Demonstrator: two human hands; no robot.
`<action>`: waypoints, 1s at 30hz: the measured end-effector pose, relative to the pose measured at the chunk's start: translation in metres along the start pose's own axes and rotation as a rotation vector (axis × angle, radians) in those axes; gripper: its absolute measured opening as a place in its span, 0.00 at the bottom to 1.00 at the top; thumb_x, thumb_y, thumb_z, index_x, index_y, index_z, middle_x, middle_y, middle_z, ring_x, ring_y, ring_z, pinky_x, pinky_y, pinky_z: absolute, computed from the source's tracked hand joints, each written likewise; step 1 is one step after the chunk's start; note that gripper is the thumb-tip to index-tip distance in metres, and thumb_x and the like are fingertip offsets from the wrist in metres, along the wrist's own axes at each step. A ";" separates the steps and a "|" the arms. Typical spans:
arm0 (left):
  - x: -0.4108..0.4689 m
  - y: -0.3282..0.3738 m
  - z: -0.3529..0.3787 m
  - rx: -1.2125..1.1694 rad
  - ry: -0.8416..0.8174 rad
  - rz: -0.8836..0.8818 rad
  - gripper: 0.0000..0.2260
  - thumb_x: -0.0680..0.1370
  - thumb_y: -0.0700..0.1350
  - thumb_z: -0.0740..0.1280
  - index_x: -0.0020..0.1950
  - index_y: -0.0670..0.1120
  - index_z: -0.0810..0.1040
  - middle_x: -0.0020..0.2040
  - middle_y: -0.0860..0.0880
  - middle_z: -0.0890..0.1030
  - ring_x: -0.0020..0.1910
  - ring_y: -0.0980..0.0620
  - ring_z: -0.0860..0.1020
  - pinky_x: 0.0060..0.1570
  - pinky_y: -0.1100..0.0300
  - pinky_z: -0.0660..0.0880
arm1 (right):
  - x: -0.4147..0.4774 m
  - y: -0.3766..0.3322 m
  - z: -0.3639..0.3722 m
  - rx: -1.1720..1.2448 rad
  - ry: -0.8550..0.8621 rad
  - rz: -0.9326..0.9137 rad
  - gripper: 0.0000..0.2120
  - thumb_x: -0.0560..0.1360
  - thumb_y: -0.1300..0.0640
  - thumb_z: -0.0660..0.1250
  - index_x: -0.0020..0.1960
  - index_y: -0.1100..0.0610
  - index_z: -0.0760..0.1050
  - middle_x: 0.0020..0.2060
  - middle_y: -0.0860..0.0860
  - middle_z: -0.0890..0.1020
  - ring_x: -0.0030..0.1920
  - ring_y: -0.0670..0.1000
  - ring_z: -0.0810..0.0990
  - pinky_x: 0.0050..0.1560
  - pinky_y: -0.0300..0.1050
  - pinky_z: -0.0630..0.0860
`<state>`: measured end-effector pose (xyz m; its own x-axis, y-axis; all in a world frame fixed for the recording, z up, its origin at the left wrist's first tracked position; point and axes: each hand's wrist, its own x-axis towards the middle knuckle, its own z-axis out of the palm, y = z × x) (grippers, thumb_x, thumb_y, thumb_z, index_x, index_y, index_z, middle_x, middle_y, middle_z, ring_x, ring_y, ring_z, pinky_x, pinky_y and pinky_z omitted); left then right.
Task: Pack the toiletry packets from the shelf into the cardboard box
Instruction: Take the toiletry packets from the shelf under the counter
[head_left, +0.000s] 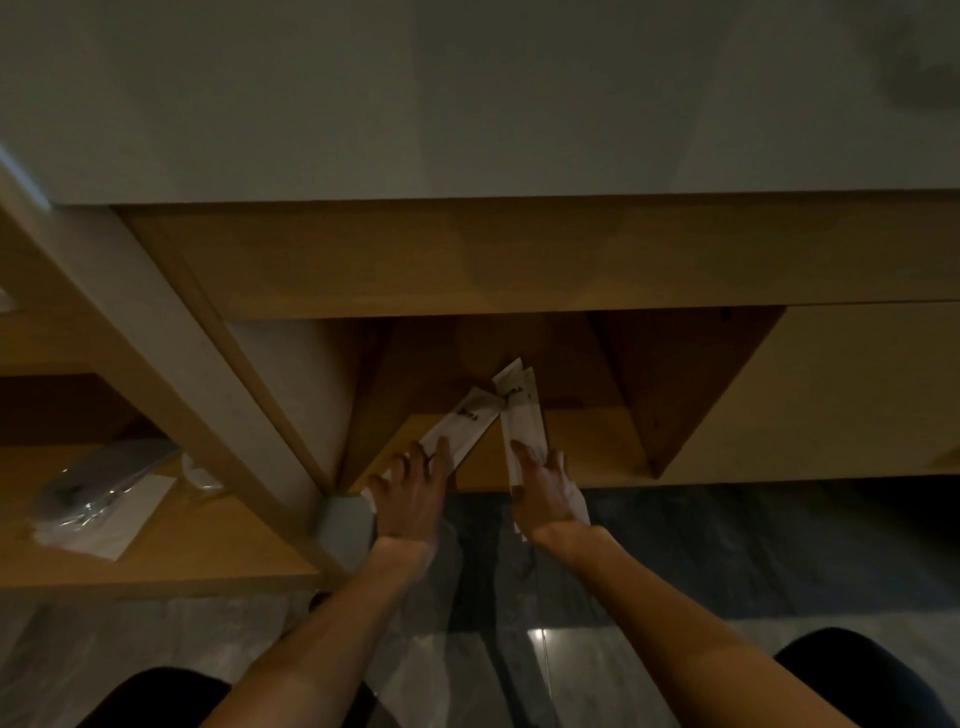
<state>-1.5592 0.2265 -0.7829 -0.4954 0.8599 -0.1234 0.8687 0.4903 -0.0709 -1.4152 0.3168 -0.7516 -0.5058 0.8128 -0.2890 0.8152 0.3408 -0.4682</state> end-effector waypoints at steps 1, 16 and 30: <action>0.000 0.000 0.001 -0.001 -0.001 -0.001 0.41 0.74 0.49 0.69 0.77 0.50 0.45 0.74 0.40 0.60 0.70 0.38 0.63 0.60 0.38 0.68 | 0.000 0.001 0.000 0.004 0.000 -0.001 0.35 0.76 0.60 0.64 0.76 0.44 0.50 0.68 0.59 0.60 0.60 0.60 0.73 0.56 0.51 0.77; -0.036 -0.008 -0.043 -0.151 -0.205 0.005 0.41 0.73 0.53 0.69 0.73 0.55 0.41 0.72 0.42 0.58 0.66 0.37 0.65 0.61 0.38 0.66 | -0.048 -0.002 -0.033 0.245 -0.108 0.030 0.35 0.75 0.62 0.65 0.75 0.41 0.54 0.74 0.55 0.54 0.69 0.60 0.66 0.64 0.55 0.73; -0.174 -0.012 -0.272 0.028 -0.350 -0.025 0.34 0.77 0.42 0.63 0.76 0.50 0.46 0.72 0.40 0.61 0.66 0.38 0.68 0.62 0.41 0.71 | -0.201 -0.101 -0.199 0.064 -0.309 0.127 0.29 0.77 0.56 0.64 0.74 0.47 0.56 0.68 0.58 0.63 0.61 0.62 0.75 0.61 0.57 0.76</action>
<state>-1.4837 0.1097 -0.4915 -0.4912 0.7442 -0.4527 0.8582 0.5025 -0.1050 -1.3396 0.2131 -0.4795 -0.4713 0.6621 -0.5828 0.8626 0.2081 -0.4611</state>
